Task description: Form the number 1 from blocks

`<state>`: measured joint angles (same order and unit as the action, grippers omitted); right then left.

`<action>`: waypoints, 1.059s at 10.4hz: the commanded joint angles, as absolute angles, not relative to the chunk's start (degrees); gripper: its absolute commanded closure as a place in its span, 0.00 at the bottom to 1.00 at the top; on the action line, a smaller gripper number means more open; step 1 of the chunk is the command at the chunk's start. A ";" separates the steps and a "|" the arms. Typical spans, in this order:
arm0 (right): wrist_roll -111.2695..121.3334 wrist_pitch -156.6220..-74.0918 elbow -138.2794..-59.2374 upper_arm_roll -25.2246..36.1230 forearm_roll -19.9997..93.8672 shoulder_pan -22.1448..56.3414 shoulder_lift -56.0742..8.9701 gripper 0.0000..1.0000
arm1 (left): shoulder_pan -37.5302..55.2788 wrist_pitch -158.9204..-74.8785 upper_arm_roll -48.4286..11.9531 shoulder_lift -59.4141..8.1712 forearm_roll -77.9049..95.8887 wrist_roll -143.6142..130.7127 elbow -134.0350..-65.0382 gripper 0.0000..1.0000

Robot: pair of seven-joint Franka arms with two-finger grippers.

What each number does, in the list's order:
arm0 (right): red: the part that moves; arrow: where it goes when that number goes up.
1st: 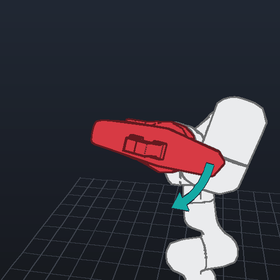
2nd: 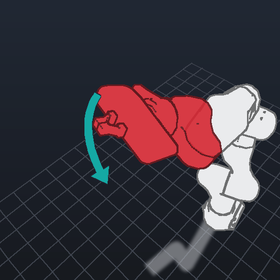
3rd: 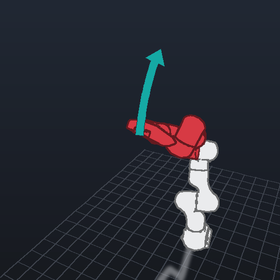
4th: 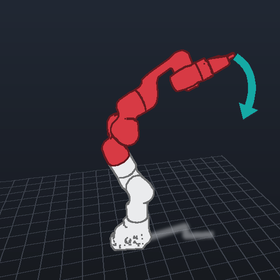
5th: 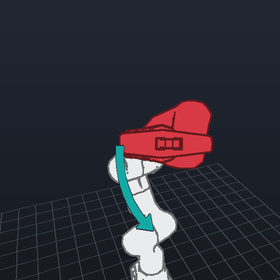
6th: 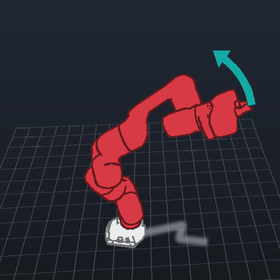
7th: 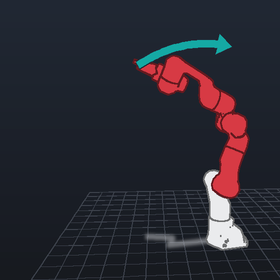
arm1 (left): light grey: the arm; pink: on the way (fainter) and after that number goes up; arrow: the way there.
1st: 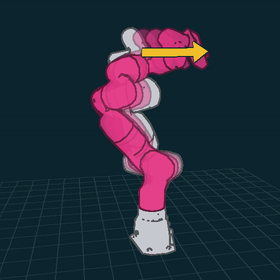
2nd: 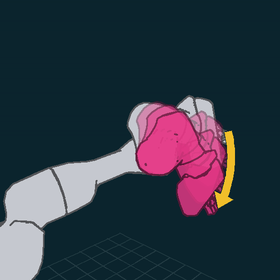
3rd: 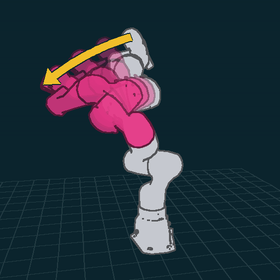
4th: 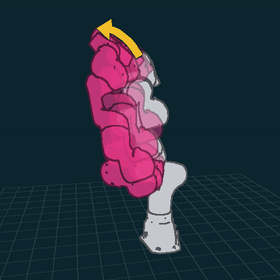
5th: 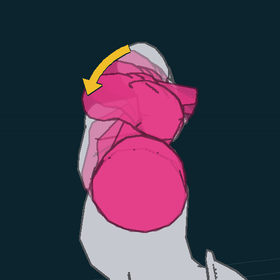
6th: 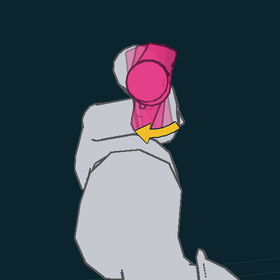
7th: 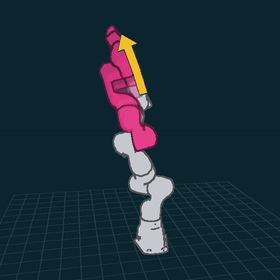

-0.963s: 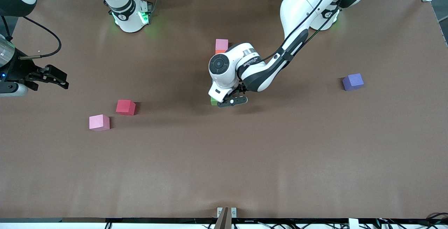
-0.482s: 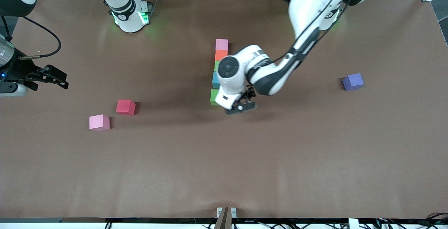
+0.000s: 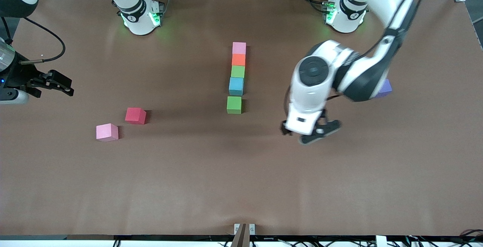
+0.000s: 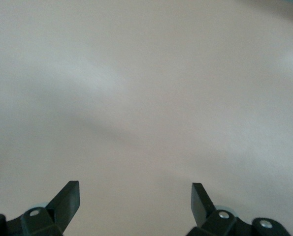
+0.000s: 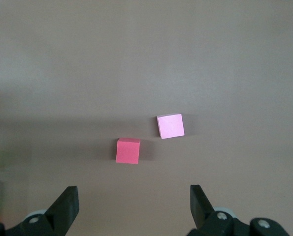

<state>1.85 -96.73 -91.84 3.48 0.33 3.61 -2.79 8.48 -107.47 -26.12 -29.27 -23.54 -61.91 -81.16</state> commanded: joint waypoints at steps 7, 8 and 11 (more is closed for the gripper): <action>-1.13 -94.67 -88.95 3.78 0.53 3.60 -2.81 0.00 | 4.83 -94.15 -12.33 -9.60 -2.83 -26.07 -84.11 0.00; -1.32 -94.40 -88.60 3.69 0.53 3.60 -2.81 0.00 | 4.83 -92.65 -9.26 -7.58 -2.12 -20.10 -84.11 0.00; -1.14 -94.39 -88.33 3.60 0.44 3.43 -2.90 0.00 | 4.66 -91.85 -4.67 -3.70 -2.29 -10.13 -83.94 0.00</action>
